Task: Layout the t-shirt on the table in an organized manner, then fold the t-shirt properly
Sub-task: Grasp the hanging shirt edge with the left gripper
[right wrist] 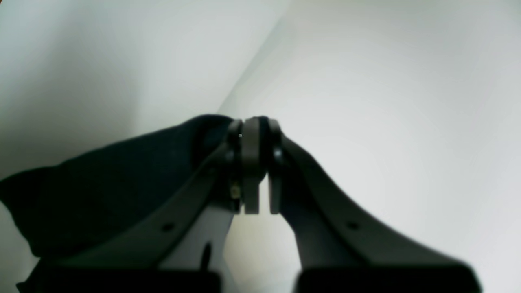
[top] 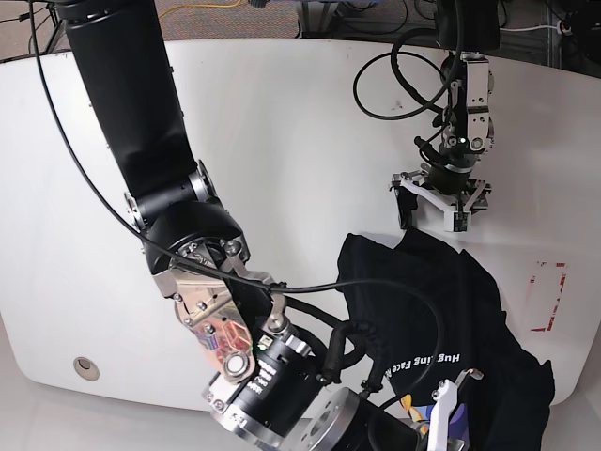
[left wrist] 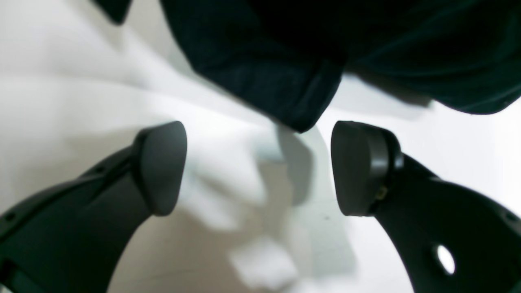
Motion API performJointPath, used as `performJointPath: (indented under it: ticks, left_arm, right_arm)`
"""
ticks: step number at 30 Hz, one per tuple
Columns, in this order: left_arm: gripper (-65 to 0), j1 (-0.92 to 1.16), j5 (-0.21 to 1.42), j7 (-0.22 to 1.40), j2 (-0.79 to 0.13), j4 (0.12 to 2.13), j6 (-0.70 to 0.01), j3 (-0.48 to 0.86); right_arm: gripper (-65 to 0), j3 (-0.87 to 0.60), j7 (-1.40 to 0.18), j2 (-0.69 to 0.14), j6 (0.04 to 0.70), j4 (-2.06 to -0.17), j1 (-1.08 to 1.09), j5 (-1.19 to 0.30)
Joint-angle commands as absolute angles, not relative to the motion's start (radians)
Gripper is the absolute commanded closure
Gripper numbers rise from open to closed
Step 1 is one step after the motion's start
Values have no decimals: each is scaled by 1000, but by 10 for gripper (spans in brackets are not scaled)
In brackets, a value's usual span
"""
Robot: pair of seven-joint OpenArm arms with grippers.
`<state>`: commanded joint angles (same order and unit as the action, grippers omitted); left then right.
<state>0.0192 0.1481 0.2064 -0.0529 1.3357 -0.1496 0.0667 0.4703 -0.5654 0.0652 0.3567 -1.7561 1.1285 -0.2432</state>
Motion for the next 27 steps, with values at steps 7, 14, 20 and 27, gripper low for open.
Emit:
performJointPath:
  ticks: [7,14,20,27]
  left_arm:
    - [-528,-73,148,208,-48,1233,-150,64]
    - [-524,-122,150,208,-44,1213,-150,62]
    - [-292,-127,150,206,-44,1213,-150,45]
    - [0,-125,150,211,-44,1214,-147,45]
  right_arm:
    - [0,470,-565,65,357,-1756,1129,-243]
    - [0,470,-564,65,357,-1758,1129,-243]
    - [0,470,-564,65,357,-1758,1129,-243]
    - [0,470,-562,67,357,-1759,1129,-243]
